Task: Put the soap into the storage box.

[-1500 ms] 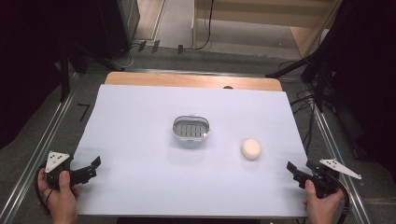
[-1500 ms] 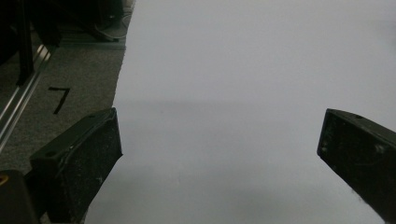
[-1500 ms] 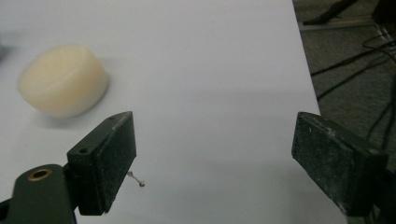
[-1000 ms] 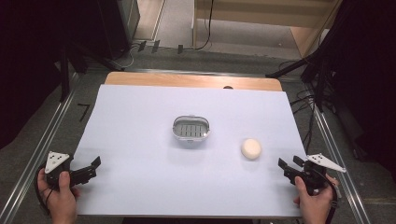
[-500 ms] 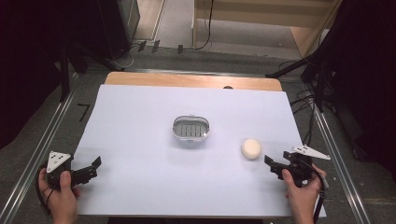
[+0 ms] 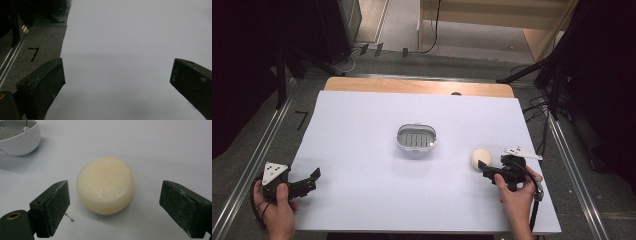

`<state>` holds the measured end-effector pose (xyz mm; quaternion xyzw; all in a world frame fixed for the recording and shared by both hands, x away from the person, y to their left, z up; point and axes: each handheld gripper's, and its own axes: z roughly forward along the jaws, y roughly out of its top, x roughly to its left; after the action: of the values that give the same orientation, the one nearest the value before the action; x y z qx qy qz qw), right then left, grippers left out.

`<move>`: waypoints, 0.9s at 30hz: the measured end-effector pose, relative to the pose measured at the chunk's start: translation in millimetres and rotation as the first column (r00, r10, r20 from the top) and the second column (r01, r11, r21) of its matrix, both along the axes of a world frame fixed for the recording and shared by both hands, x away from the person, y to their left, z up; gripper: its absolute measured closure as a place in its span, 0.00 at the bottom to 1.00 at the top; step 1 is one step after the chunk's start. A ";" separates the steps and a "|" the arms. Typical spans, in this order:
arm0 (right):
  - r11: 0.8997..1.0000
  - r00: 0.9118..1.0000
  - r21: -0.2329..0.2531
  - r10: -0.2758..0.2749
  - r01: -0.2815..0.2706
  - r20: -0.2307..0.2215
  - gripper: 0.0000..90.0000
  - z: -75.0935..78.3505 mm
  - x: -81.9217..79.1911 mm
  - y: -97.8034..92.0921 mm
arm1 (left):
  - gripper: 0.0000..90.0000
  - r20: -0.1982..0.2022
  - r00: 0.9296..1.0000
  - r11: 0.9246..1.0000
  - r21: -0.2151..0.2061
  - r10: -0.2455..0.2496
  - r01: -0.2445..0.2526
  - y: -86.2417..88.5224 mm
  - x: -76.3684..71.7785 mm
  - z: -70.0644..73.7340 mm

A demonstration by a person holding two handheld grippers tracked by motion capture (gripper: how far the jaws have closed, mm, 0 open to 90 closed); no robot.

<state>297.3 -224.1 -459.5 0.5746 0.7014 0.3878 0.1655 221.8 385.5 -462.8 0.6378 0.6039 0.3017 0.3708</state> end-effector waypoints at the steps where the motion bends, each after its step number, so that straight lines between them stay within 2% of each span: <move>1: 1.000 1.000 -0.001 -0.003 0.003 -0.005 0.11 -0.8 1.8 3.1 | 0.00 0.002 1.000 1.000 -0.001 -0.001 0.001 0.0 -0.1 0.0; 6: 1.000 1.000 -0.013 -0.015 0.015 -0.021 0.14 -6.4 8.4 16.1 | 0.00 0.006 1.000 1.000 -0.006 -0.001 0.001 0.2 -0.4 -0.1; 7: 0.999 0.999 -0.034 -0.030 0.029 -0.030 0.15 -7.7 10.6 20.7 | 0.00 0.005 1.000 1.000 -0.006 -0.002 0.002 0.2 -0.3 -0.1; 10: 0.998 0.998 -0.053 -0.042 0.040 -0.041 0.15 -10.2 13.6 25.5 | 0.00 0.001 1.000 1.000 -0.002 -0.004 0.004 0.1 -0.1 0.0; 14: 0.997 0.997 -0.061 -0.056 0.054 -0.043 0.17 -12.3 14.7 27.9 | 0.00 0.002 1.000 1.000 -0.005 -0.004 0.004 0.3 -0.1 0.0; 17: 0.995 0.996 -0.057 -0.086 0.084 -0.036 0.26 -13.7 15.1 28.8 | 0.00 0.001 1.000 1.000 -0.005 -0.004 0.004 0.4 0.0 0.0; 27: 0.993 0.993 -0.070 -0.101 0.098 -0.052 0.26 -18.1 16.1 32.4 | 0.00 -0.001 1.000 1.000 -0.005 -0.002 0.002 0.4 0.3 -0.1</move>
<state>313.4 -191.7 -477.5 0.6135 0.6889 0.3391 0.1844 222.1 385.9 -463.0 0.6375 0.6043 0.2996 0.3722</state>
